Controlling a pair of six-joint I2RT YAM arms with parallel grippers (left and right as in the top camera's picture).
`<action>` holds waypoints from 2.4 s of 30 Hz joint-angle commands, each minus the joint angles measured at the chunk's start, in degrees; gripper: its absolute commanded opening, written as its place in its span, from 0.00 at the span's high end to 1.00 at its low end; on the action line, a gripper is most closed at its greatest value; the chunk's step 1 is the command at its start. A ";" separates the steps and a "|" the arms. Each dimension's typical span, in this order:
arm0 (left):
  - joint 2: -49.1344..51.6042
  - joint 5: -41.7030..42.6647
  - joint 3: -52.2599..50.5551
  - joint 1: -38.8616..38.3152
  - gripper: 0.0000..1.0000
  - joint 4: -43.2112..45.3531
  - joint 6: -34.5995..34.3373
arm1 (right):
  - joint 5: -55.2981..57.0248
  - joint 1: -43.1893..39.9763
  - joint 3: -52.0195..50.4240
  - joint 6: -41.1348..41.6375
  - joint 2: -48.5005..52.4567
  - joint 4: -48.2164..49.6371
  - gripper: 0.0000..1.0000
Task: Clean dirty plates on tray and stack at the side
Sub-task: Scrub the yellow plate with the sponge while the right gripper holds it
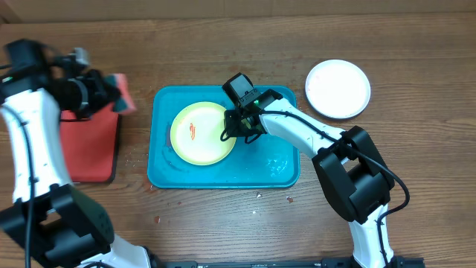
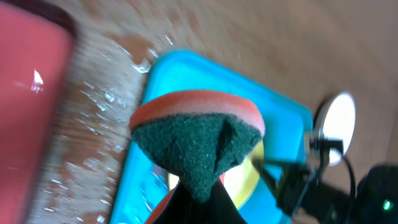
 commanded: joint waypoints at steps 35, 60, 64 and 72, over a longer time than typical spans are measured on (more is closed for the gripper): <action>28.94 -29.11 0.39 -28.89 0.96 5.70 -6.14 | 2.19 -0.57 -0.04 2.10 0.44 0.85 0.96; 27.78 -48.46 0.50 -24.90 0.96 2.60 -17.44 | 3.89 -0.57 -0.04 2.10 0.48 1.25 0.96; 27.78 -40.89 0.50 -25.53 0.96 1.09 -17.57 | 3.89 -0.57 -0.04 2.10 0.48 1.42 0.96; 27.78 -24.11 0.50 -31.06 0.96 1.01 -12.76 | 3.89 -0.57 -0.04 2.10 0.48 1.62 0.96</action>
